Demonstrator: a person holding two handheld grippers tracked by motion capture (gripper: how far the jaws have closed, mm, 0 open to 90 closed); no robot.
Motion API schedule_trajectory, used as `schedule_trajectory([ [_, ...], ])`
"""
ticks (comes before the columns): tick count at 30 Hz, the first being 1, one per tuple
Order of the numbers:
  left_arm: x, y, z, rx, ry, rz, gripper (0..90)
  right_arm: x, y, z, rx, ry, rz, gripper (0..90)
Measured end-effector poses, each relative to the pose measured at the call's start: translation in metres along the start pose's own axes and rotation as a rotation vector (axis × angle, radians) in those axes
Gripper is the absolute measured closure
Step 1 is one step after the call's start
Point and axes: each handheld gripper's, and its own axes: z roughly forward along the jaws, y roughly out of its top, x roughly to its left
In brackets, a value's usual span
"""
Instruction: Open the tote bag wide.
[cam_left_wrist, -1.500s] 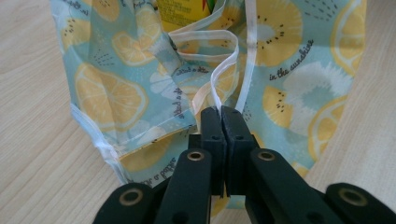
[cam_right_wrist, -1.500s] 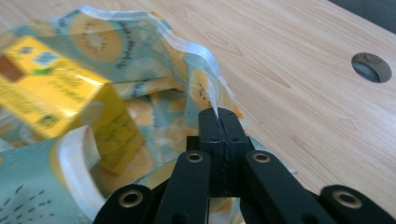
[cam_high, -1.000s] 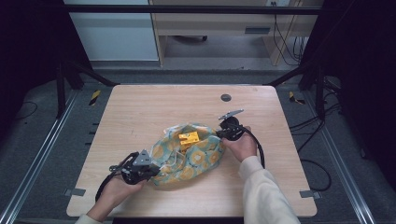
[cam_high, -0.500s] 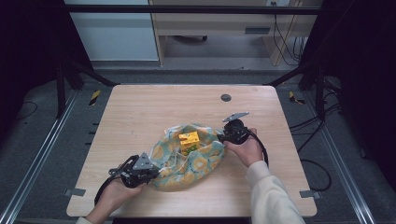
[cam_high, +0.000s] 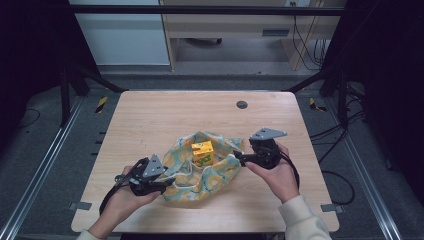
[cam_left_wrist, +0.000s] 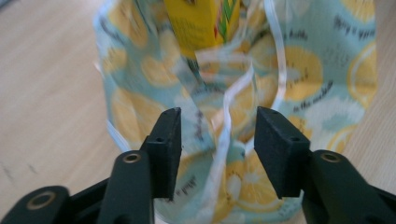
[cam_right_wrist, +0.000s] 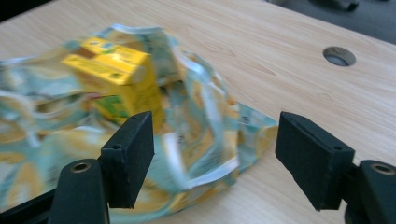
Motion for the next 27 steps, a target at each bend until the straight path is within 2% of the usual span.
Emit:
schedule_trajectory([
  [3,0.008,0.012,-0.004,-0.012,0.022,-0.006,45.0,0.016,-0.006,-0.008,-0.017,0.038,-0.013,28.5],
  [4,0.015,0.017,-0.002,-0.012,0.039,-0.016,43.9,0.028,-0.008,-0.009,-0.023,0.058,-0.029,27.6],
  [5,0.015,0.017,-0.002,-0.012,0.039,-0.016,43.1,0.028,-0.008,-0.009,-0.023,0.058,-0.029,27.6],
  [7,0.026,0.021,0.005,-0.008,0.058,-0.032,42.4,0.040,-0.009,-0.006,-0.027,0.069,-0.049,25.7],
  [9,0.036,0.023,0.014,0.001,0.071,-0.043,41.4,0.053,-0.008,0.004,-0.015,0.069,-0.085,19.8],
  [11,0.046,0.024,0.023,0.020,0.078,-0.052,40.5,0.056,-0.007,0.007,-0.016,0.070,-0.095,18.2],
  [14,0.059,0.023,0.037,0.041,0.074,-0.084,37.3,0.064,-0.005,0.028,0.007,0.086,-0.124,12.1],
  [18,0.064,0.022,0.048,0.050,0.076,-0.102,35.9,0.069,-0.006,0.040,0.029,0.097,-0.144,10.9],
  [19,0.064,0.022,0.050,0.051,0.073,-0.104,35.2,0.073,-0.009,0.049,0.059,0.107,-0.171,9.3],
  [21,0.063,0.021,0.054,0.058,0.074,-0.099,35.2,0.075,-0.011,0.051,0.068,0.104,-0.179,9.7],
  [22,0.062,0.020,0.058,0.068,0.080,-0.088,35.4,0.076,-0.015,0.055,0.103,0.103,-0.200,20.5],
  [23,0.062,0.020,0.058,0.068,0.080,-0.088,35.7,0.076,-0.015,0.055,0.103,0.103,-0.200,20.5],
  [24,0.061,0.019,0.060,0.073,0.077,-0.088,36.9,0.076,-0.021,0.058,0.144,0.096,-0.219,34.8],
  [26,0.061,0.017,0.063,0.078,0.067,-0.094,42.4,0.075,-0.026,0.060,0.161,0.127,-0.219,55.1],
  [27,0.060,0.015,0.065,0.083,0.062,-0.099,42.4,0.075,-0.026,0.060,0.161,0.127,-0.219,55.1],
])
